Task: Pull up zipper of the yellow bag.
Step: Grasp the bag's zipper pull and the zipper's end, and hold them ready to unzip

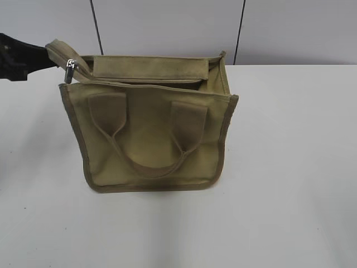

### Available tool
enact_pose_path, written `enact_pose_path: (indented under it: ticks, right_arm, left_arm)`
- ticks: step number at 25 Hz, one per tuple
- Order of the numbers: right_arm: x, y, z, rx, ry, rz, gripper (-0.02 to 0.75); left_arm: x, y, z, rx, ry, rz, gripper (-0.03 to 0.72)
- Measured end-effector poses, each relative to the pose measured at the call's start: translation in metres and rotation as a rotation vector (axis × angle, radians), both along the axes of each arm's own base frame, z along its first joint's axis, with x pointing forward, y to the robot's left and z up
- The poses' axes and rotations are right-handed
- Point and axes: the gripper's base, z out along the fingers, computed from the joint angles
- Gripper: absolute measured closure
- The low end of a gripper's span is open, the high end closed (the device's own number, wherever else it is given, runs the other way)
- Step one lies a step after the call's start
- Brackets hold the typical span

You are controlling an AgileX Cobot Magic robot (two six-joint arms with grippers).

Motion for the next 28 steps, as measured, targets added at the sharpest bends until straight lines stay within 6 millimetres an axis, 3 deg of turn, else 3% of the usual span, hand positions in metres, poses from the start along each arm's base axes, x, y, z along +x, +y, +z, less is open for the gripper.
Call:
enact_pose_path:
  ticks: [4, 10, 16, 19, 23, 28]
  right_arm:
    - [0.028, 0.000, 0.016, 0.052, -0.049, -0.006, 0.160]
    - [0.103, 0.009, 0.033, 0.108, 0.064, 0.105, 0.160]
    - [0.181, 0.032, 0.045, 0.162, 0.156, 0.304, 0.160]
    - [0.209, 0.066, 0.051, 0.159, 0.167, 0.392, 0.161]
    - [0.240, 0.130, 0.044, 0.199, 0.273, 0.419, 0.161]
    - [0.264, 0.212, 0.041, 0.196, 0.357, 0.443, 0.181]
  left_arm:
    - [0.006, -0.001, 0.009, 0.010, -0.006, 0.011, 0.689]
    - [0.011, -0.001, 0.018, 0.012, -0.021, 0.011, 0.689]
    - [0.013, -0.002, 0.020, 0.017, -0.010, -0.011, 0.689]
    - [0.012, -0.002, 0.020, 0.014, -0.011, -0.019, 0.689]
    - [0.012, -0.002, 0.020, 0.017, -0.005, -0.026, 0.689]
    - [0.011, -0.003, 0.020, 0.012, 0.002, -0.038, 0.689]
